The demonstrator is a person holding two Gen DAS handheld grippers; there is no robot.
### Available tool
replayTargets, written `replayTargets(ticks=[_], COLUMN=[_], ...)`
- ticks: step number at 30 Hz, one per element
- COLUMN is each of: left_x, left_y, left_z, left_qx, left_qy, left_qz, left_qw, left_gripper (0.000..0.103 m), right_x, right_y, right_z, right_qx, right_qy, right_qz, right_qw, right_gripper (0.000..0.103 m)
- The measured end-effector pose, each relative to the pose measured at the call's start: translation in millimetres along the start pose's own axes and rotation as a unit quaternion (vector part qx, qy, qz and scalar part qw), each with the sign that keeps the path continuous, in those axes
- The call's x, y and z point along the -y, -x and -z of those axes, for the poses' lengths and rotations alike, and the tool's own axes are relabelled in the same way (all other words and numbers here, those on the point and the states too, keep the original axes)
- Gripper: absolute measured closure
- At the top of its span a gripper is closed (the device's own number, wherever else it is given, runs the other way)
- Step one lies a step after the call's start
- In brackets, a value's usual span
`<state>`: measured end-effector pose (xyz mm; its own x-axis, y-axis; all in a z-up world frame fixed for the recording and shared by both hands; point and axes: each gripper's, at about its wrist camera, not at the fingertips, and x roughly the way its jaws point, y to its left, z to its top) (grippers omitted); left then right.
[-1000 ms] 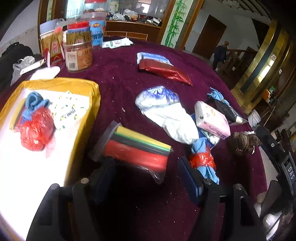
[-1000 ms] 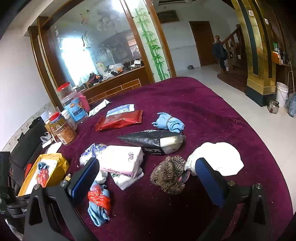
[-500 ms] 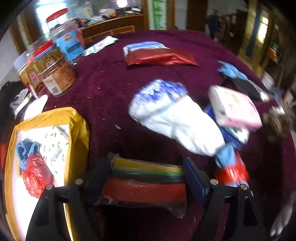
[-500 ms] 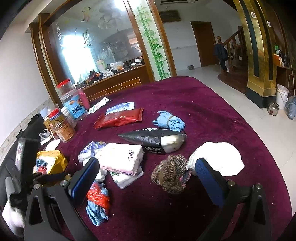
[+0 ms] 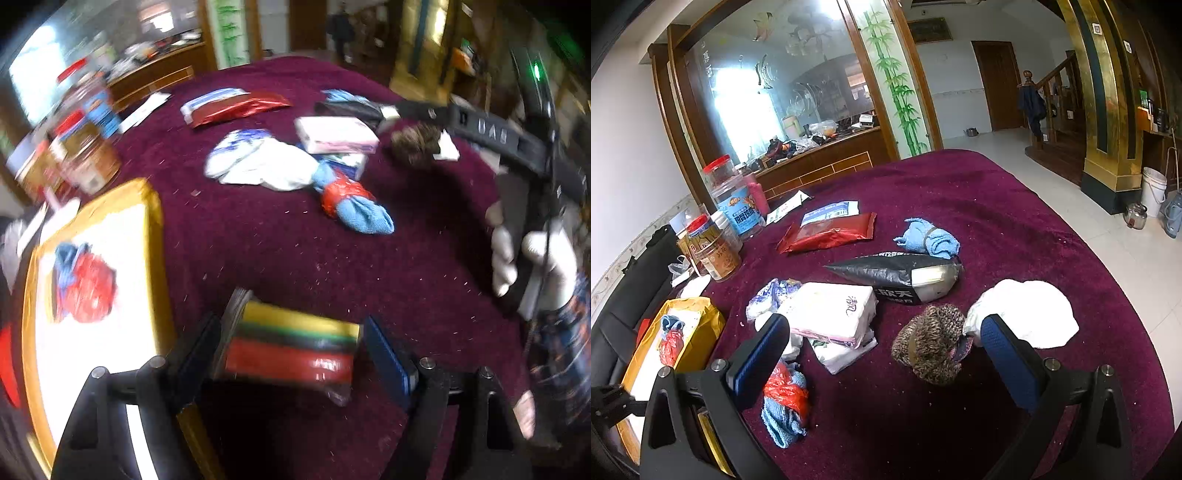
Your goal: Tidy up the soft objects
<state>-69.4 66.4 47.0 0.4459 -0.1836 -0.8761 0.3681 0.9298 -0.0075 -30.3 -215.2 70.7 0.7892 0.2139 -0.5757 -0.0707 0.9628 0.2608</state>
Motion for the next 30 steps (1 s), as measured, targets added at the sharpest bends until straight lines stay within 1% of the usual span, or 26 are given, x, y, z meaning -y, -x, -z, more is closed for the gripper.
replayTargets(ticks=[1,3,4,6,7,8,10,12,14,16,17,18,19,20,21,23,25,26,30], left_x=[-5,-12,-14,-13,-11,-5,2,5,12,21,28,31,31,31,30,25,23,21,12], left_y=[2,2,-1,-12,-20,-24,-29,-35,-44,-56,-57,-56,-53,-49,-46,-38,-30,-27,2], left_z=[4,12,17,19,21,19,15,7,-1,-3,-3,0,2,3,4,9,16,19,40], left_qx=[-0.006,-0.015,-0.017,-0.032,-0.041,-0.035,-0.025,-0.014,-0.01,-0.004,0.01,0.027,0.031,0.036,0.039,0.043,0.054,0.059,0.079], left_qy=[0.026,0.078,0.109,0.146,0.16,0.157,0.161,0.165,0.149,0.116,0.089,0.075,0.071,0.069,0.067,0.083,0.088,0.095,0.123], left_qz=[0.003,0.033,0.049,0.053,0.056,0.022,0.013,0.015,-0.01,-0.036,-0.054,-0.05,-0.049,-0.045,-0.031,-0.007,0.004,0.016,0.07], left_qw=[0.9996,0.9963,0.9927,0.9874,0.9847,0.9868,0.9866,0.9861,0.9888,0.9926,0.9945,0.9956,0.9958,0.9959,0.9965,0.9956,0.9947,0.9937,0.9869], left_gripper=[0.02,0.02,0.018,0.017,0.014,0.014,0.012,0.012,0.012,0.012,0.016,0.018,0.034,0.064,0.064,0.064,0.064,0.064,0.064], right_x=[0,-1,-1,-3,-3,-3,-2,0,3,5,7,7,8,8,8,7,7,5,-5], right_y=[-1,-1,-1,0,0,0,1,2,3,4,5,4,4,4,4,2,2,1,1], right_z=[0,1,1,2,2,2,2,2,1,0,0,-1,-1,-1,-1,0,1,0,3], right_qx=[-0.001,-0.003,-0.003,-0.002,-0.002,-0.002,-0.001,0.001,0.003,0.006,0.006,0.006,0.006,0.005,0.005,-0.001,-0.004,-0.005,-0.015], right_qy=[0.0,0.0,0.002,0.006,0.007,0.007,0.005,0.0,-0.005,-0.011,-0.013,-0.016,-0.017,-0.017,-0.015,-0.012,-0.007,-0.004,0.009], right_qz=[0.0,-0.001,-0.001,0.0,0.0,0.001,0.002,0.003,0.003,0.002,0.002,0.001,0.0,0.0,0.0,-0.002,-0.007,-0.009,-0.043], right_qw=[1.0,1.0,1.0,1.0,1.0,1.0,1.0,1.0,1.0,1.0,1.0,1.0,1.0,1.0,1.0,1.0,1.0,1.0,0.999], right_gripper=[0.0,0.0,0.0,0.0,0.0,0.0,0.0,0.0,0.0,0.0,0.0,0.0,0.0,0.0,0.0,0.0,0.0,0.0,0.0])
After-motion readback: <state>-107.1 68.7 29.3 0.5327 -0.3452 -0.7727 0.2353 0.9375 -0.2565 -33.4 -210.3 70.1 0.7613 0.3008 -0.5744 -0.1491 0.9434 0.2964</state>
